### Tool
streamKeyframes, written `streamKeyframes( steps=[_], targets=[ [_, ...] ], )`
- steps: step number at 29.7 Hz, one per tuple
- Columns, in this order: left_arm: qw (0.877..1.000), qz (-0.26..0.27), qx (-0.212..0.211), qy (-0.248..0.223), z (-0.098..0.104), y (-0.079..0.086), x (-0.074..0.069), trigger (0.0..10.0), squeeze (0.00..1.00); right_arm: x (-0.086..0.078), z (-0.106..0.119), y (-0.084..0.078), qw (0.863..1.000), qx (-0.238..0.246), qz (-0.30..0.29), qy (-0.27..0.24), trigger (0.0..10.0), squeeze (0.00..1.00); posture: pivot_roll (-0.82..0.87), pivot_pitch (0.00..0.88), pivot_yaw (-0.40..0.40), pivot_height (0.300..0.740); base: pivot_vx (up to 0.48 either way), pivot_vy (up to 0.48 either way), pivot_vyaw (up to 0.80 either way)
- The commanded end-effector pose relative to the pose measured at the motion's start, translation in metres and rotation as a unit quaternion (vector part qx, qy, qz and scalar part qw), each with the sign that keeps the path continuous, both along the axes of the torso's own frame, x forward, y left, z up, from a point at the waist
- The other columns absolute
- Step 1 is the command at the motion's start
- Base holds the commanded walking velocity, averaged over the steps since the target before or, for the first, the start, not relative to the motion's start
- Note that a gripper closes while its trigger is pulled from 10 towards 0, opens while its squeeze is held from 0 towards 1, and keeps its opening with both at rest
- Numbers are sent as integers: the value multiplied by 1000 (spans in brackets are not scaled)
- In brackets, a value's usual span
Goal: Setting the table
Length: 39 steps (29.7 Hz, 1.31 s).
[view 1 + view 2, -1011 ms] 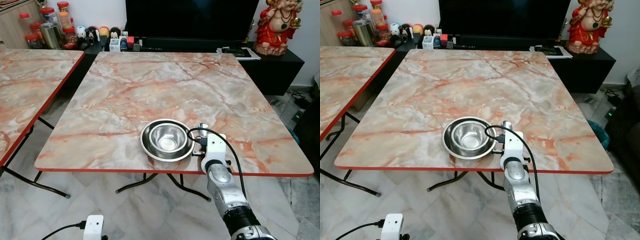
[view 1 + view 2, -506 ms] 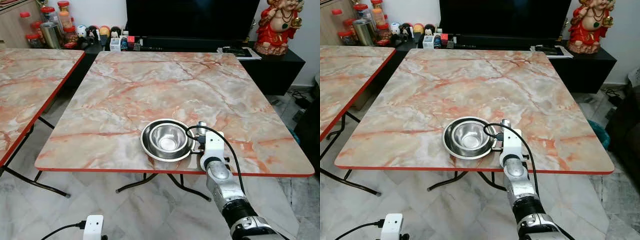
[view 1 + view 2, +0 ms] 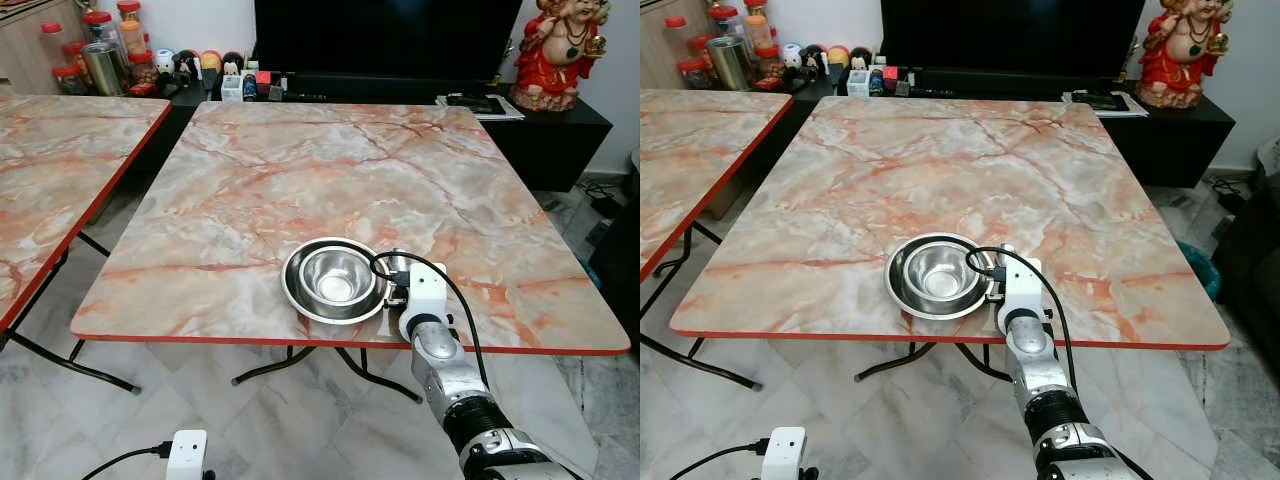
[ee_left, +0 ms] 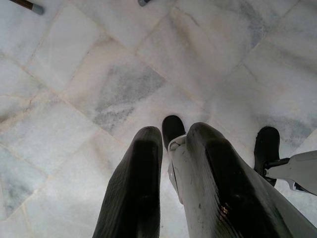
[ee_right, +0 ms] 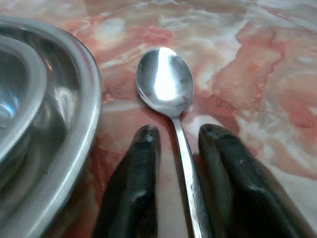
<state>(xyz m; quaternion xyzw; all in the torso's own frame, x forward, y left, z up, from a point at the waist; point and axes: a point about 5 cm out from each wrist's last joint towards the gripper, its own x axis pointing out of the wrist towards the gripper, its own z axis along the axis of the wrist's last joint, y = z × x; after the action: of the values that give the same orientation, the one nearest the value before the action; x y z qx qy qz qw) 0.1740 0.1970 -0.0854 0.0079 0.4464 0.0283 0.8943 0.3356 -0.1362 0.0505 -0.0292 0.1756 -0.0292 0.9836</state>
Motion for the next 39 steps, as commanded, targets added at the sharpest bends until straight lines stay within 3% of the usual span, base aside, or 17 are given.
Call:
streamKeyframes(
  steps=[1,2,3,4,24,31,34,39],
  targets=[
    [1000,3,6,2,1,2,2,10000,0,0,-2,-4,1000,1,-11,8,10000,1000,19,11,-47,736,0,0,0],
    [1000,3,6,2,1,2,2,10000,0,0,-2,-4,1000,1,-11,8,10000,1000,19,11,-47,736,0,0,0],
    [1000,3,6,2,1,2,2,10000,0,1,-1,-5,1000,-1,-13,5,10000,745,19,11,-46,736,0,0,0],
    [1000,3,6,1,1,2,2,10000,0,2,2,-6,1000,-2,-17,-3,10000,0,18,10,-46,736,0,0,0],
    [1000,1,4,-1,2,0,5,10000,0,8,35,-24,992,-17,-76,-97,10000,0,6,1,-42,736,0,0,0],
    [1000,0,1,-7,4,-3,10,10000,0,6,61,-24,981,9,-70,-182,10000,0,-2,0,-38,736,0,0,0],
    [1000,-1,0,-22,8,-5,18,10000,0,6,84,-15,966,19,-38,-253,10000,0,-6,0,-34,736,0,0,0],
    [999,-2,-1,-45,14,-6,29,10000,0,4,100,-13,954,23,-22,-299,10000,0,-11,0,-24,736,0,0,0]
  ],
)
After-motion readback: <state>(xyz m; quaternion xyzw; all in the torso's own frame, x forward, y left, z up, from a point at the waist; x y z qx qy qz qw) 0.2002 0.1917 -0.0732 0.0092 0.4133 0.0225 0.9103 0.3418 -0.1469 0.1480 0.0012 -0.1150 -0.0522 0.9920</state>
